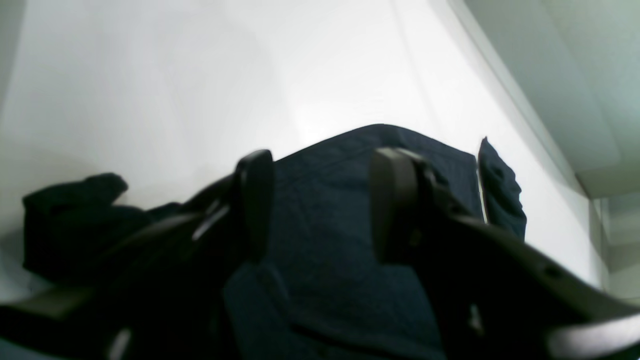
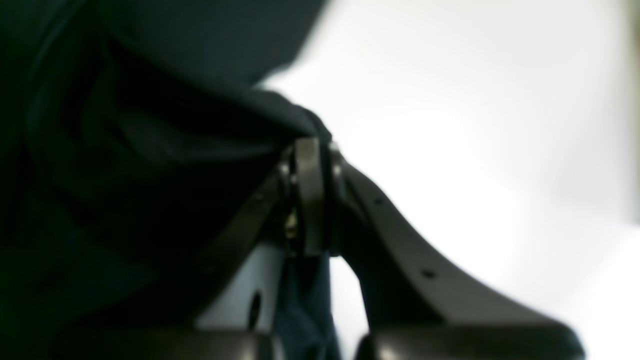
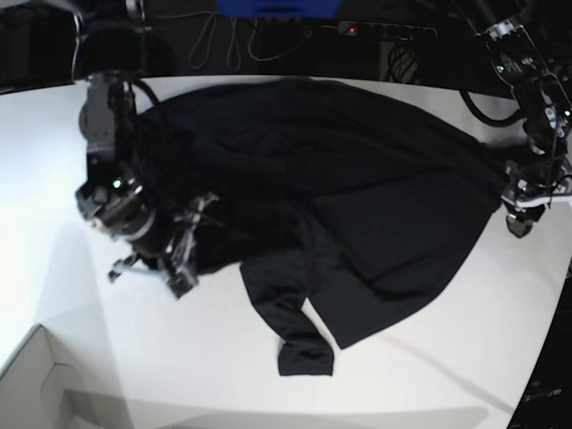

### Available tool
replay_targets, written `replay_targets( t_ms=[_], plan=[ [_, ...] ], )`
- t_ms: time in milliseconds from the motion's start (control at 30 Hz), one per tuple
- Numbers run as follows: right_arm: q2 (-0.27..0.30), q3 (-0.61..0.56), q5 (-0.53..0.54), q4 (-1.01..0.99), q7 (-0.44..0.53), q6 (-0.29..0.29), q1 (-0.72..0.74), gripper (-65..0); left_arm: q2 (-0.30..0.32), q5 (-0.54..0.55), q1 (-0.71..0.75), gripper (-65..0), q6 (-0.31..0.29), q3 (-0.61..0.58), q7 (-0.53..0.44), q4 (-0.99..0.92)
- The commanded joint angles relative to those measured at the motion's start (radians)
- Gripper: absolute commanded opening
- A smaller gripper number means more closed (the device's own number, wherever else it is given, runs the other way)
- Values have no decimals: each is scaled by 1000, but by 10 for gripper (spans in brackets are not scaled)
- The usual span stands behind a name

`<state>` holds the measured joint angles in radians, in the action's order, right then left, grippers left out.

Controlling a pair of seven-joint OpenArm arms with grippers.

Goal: Layout the t-shirt on the table in an organized manner, then fold the t-shirt properly
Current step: 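Pull the grasped shirt edge with the right gripper away from the left gripper, then grasp the shirt's edges with both grippers and pull them toward the robot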

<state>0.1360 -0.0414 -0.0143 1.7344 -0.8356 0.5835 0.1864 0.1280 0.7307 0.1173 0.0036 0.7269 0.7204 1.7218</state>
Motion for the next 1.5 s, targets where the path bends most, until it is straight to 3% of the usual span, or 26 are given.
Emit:
replay_targets(
  t_ms=[0,300,533,733,833,1033,1133,1300,1467],
  plan=[
    [4,27,9,-14,20,-3,66,-650,12,10,-11,-351,-7,0,-14,16],
    [27,211,7,-512,65,-7,442,-650,6,8,-63,-351,-7,-2,-12,16],
    [66,242,7,-690,166,-23,485,-641,8,8,-146,-350,-7,-60,-15,-30],
    [78,249,7,-706,180,-32,436,-410,5,5,-305,-349,-7,-188,-18,-202],
    [95,251,10,-607,177,-32,376,-348,5,5,-388,-350,-7,-260,-18,-337],
    [93,249,12,-268,143,-32,172,-332,38,5,-469,-351,-7,-405,-20,-563],
    [66,245,12,-172,111,-26,86,-332,65,-15,-468,-351,-7,-432,-52,-639],
    [4,242,12,-189,120,-24,-15,-332,81,-128,-416,-351,-7,-445,-209,-711],
    [-46,240,12,-296,120,-24,-29,-333,89,-176,-359,-351,-9,-438,-235,-711]
  ],
)
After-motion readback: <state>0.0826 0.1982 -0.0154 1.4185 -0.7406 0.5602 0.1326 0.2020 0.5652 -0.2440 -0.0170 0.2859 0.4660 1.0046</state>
